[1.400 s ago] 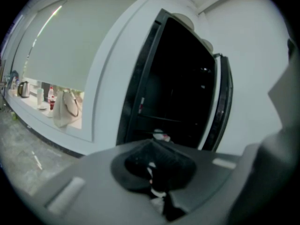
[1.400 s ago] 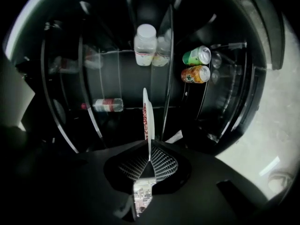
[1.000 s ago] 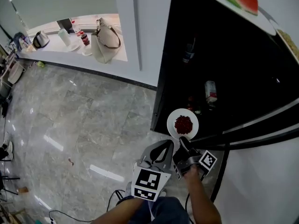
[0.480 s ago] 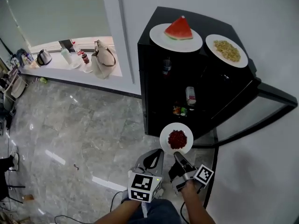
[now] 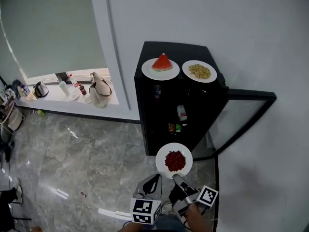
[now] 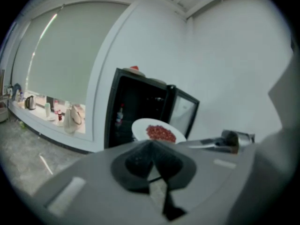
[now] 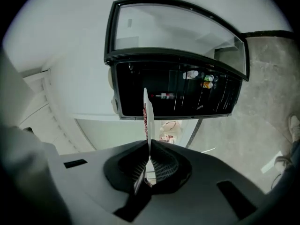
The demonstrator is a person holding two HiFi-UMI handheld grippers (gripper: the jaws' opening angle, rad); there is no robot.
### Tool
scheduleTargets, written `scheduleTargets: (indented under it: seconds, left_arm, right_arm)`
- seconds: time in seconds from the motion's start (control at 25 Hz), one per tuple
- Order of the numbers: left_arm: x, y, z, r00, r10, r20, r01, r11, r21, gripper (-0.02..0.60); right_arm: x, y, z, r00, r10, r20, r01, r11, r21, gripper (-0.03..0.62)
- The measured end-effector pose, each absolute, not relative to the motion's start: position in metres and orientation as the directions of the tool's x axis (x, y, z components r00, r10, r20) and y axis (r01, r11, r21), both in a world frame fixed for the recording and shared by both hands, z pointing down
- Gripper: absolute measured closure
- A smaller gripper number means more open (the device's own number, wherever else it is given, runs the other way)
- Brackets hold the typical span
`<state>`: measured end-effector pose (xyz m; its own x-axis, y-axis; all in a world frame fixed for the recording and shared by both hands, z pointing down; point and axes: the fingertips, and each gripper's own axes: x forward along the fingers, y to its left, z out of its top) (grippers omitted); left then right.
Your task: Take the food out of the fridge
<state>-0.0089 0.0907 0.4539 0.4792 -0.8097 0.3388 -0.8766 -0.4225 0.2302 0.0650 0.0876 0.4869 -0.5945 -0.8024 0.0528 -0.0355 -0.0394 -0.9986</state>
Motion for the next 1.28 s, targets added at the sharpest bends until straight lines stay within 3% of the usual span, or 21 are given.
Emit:
scheduleTargets:
  seconds: [0.6, 1.28]
  left_arm:
    - [-0.046, 0.16, 0.398, 0.602, -0.762, 0.24, -0.798, -0.564, 0.212, 0.597]
    - [-0.053, 0.158, 0.399, 0.633, -0.734, 0.244, -0.774, -0.6, 0.204, 0.597]
  right_arm:
    - [0.037, 0.174, 0.424, -0.434, -0.9, 0.024, -0.082, 0.012, -0.997, 0.585]
    - [0.025, 0.174, 0.421, -0.396, -0.918, 0.015, -0.081, 0.019, -0.997, 0.585]
